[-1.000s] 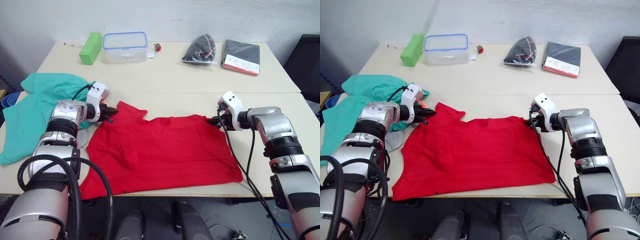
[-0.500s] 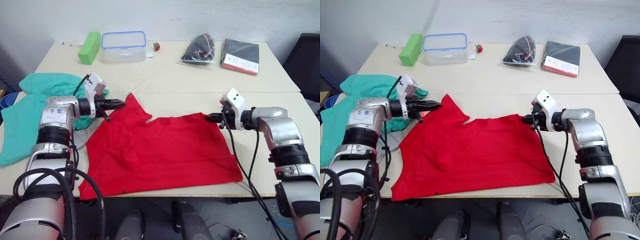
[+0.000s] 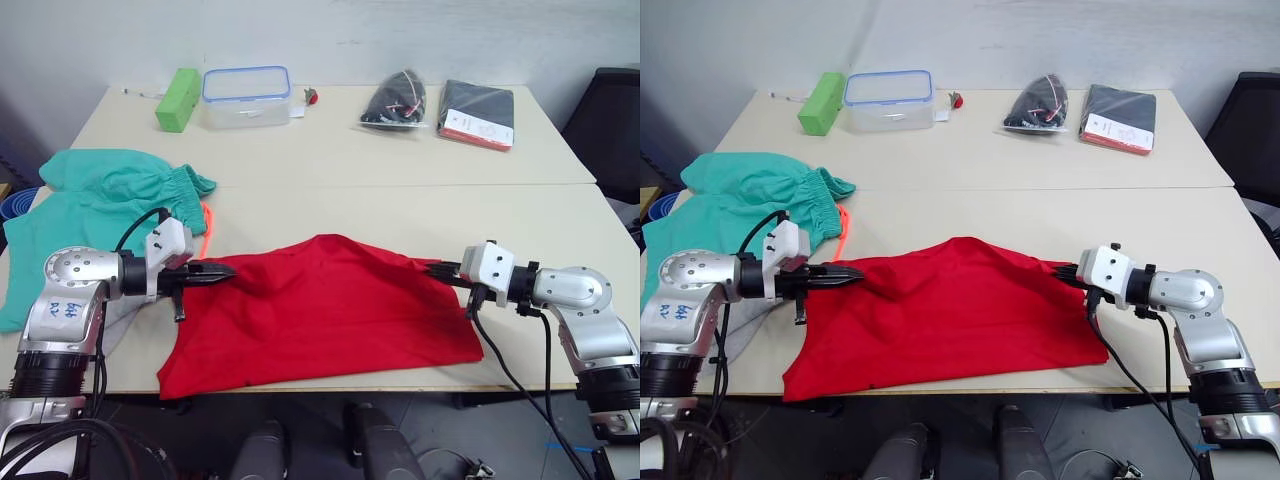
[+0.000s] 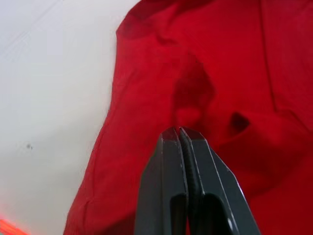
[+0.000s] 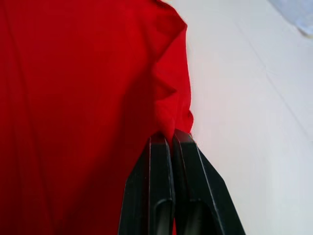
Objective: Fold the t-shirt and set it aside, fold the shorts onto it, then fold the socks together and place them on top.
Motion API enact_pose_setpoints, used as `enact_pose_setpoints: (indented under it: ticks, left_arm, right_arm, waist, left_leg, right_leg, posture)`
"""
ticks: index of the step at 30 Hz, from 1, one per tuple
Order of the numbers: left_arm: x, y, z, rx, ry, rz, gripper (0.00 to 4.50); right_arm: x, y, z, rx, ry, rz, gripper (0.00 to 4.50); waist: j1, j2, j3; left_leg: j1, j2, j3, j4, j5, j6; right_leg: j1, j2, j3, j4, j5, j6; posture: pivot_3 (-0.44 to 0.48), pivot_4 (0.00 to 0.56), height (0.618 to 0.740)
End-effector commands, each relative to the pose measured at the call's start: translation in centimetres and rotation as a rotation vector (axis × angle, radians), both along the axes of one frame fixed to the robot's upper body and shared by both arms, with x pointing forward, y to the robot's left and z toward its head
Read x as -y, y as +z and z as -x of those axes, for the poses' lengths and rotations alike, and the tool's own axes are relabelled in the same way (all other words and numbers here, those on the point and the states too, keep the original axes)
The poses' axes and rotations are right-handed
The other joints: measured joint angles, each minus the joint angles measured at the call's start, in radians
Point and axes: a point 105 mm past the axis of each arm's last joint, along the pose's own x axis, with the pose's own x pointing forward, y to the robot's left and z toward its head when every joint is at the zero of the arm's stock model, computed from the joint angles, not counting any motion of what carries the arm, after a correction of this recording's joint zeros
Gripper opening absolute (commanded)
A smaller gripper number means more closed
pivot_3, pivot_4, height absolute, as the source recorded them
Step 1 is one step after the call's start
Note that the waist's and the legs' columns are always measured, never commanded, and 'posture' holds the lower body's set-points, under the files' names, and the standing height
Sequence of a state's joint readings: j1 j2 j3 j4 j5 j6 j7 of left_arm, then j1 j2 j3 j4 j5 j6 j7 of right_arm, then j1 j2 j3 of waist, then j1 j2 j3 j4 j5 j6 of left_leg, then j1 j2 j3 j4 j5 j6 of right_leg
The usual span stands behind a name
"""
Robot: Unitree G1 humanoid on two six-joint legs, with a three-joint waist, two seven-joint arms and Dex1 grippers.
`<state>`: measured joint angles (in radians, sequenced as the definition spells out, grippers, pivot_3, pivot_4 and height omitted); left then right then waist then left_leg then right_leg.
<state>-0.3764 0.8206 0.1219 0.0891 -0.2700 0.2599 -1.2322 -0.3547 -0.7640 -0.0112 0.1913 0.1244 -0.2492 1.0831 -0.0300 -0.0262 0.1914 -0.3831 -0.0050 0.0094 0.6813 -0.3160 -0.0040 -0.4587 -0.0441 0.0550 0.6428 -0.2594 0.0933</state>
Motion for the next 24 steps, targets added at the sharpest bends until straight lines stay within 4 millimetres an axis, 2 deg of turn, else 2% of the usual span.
enact_pose_setpoints:
  ticks: [1,6,9,16,18,21,24]
  left_arm:
    - [-1.7,1.3,0.2,0.048,0.052,-0.012,0.03]
    - [-3.8,1.9,0.0,0.015,0.156,0.026,0.03]
    - [-4.2,1.7,0.5,-0.023,0.169,0.036,0.03]
    - [-4.0,1.7,0.0,-0.080,0.235,0.154,0.03]
    - [-3.6,2.4,-0.2,-0.103,0.257,0.228,0.03]
    - [-3.0,4.5,-0.3,-0.202,0.272,0.418,0.03]
    - [-2.8,4.9,0.6,-0.279,0.255,0.463,0.03]
  right_arm:
    - [1.4,0.4,0.2,0.028,-0.002,0.030,0.00]
    - [2.9,0.2,0.3,0.001,0.007,0.053,0.00]
    - [3.4,0.0,0.6,-0.012,0.025,0.075,0.00]
    - [3.7,-0.1,-0.6,-0.004,0.004,0.097,0.00]
    - [3.6,0.0,-0.8,-0.010,-0.003,0.086,0.00]
    - [3.4,0.0,-0.9,-0.022,-0.006,0.070,0.00]
    - [3.4,-0.1,-0.9,-0.028,-0.007,0.068,0.00]
  waist:
    - [0.000,0.000,0.000]
    - [0.001,0.000,0.000]
    - [0.000,0.000,0.000]
    - [-0.001,0.000,0.000]
    - [0.000,0.000,0.000]
    - [0.001,0.000,0.000]
    - [0.000,0.000,0.000]
  left_leg:
    - [0.000,0.000,0.000,0.000,0.000,0.000]
    - [0.001,0.000,0.000,0.000,0.000,0.001]
    - [0.011,0.001,0.000,-0.003,-0.002,0.003]
    - [0.014,0.001,0.000,-0.004,-0.003,0.003]
    - [0.014,0.001,0.000,-0.004,-0.003,0.003]
    - [0.013,0.001,-0.001,-0.003,-0.003,0.003]
    - [0.012,0.001,-0.002,-0.003,-0.003,0.003]
  right_leg:
    - [0.000,0.000,0.000,0.000,0.000,0.000]
    - [0.002,0.000,0.000,-0.001,0.000,0.000]
    - [0.013,0.000,-0.001,-0.007,0.000,0.000]
    - [0.016,-0.001,0.000,-0.009,0.000,0.000]
    - [0.016,-0.001,0.000,-0.009,0.000,0.000]
    - [0.016,-0.001,0.000,-0.009,0.000,0.000]
    - [0.016,-0.001,0.000,-0.009,0.000,0.000]
  posture:
    - [0.000,0.150,0.740]
    - [0.000,0.150,0.740]
    - [0.000,0.150,0.740]
    - [0.000,0.150,0.740]
    - [0.000,0.150,0.740]
    - [0.000,0.150,0.740]
    - [0.000,0.150,0.740]
